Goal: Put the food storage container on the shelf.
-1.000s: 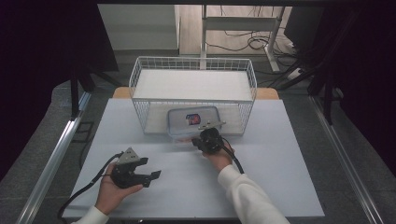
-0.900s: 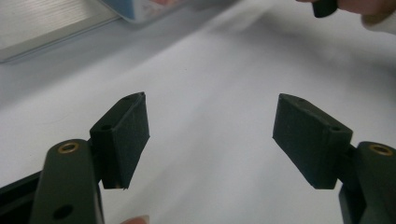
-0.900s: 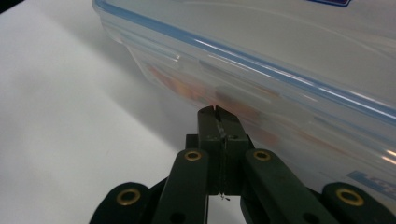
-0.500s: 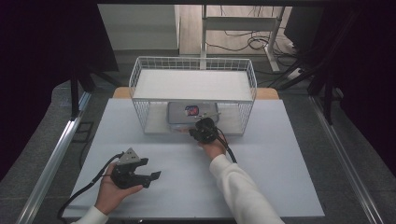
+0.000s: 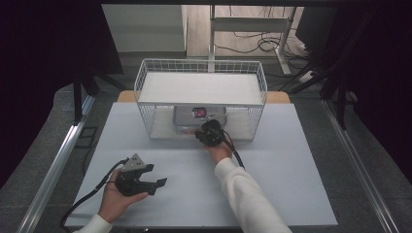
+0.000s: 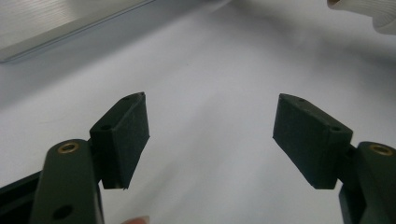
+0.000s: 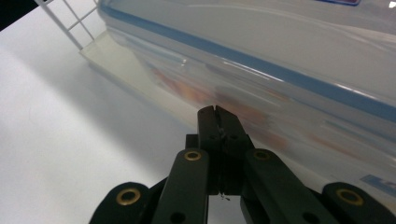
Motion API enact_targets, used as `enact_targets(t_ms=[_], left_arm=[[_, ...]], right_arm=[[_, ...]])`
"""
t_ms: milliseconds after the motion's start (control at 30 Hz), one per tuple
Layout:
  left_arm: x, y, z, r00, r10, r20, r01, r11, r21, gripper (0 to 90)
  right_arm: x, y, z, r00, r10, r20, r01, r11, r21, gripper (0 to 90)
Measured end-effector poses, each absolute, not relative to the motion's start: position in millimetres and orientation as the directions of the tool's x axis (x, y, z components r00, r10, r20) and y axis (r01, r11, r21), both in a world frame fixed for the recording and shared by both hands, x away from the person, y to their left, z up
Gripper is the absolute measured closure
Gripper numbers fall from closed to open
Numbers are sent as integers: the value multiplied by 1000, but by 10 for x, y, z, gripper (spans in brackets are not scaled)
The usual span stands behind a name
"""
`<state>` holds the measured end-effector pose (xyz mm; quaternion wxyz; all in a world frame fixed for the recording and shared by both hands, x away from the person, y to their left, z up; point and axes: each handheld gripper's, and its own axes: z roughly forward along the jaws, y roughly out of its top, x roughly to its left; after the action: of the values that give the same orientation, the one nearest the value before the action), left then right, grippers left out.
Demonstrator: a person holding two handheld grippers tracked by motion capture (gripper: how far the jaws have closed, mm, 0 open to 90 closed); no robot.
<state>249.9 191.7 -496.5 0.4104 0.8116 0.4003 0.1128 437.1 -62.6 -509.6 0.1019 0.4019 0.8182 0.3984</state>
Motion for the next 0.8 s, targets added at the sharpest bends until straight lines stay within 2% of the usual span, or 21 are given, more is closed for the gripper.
enact_targets(t_ms=[200, 500, 800], left_arm=[[2496, 1922, -4958, 655, 741, -149, 555, -339, 759, 263], [2493, 1925, -4964, 656, 741, -144, 555, -345, 757, 263], [2470, 1885, -4942, 655, 742, -142, 553, -342, 760, 263]], right_arm=[[4251, -705, -4996, -682, 720, 128, 554, 394, 733, 888], [3788, -1010, -4790, -774, 629, 75, 468, 488, 736, 887], [3346, -1569, -4684, -793, 601, 98, 450, 468, 760, 887]])
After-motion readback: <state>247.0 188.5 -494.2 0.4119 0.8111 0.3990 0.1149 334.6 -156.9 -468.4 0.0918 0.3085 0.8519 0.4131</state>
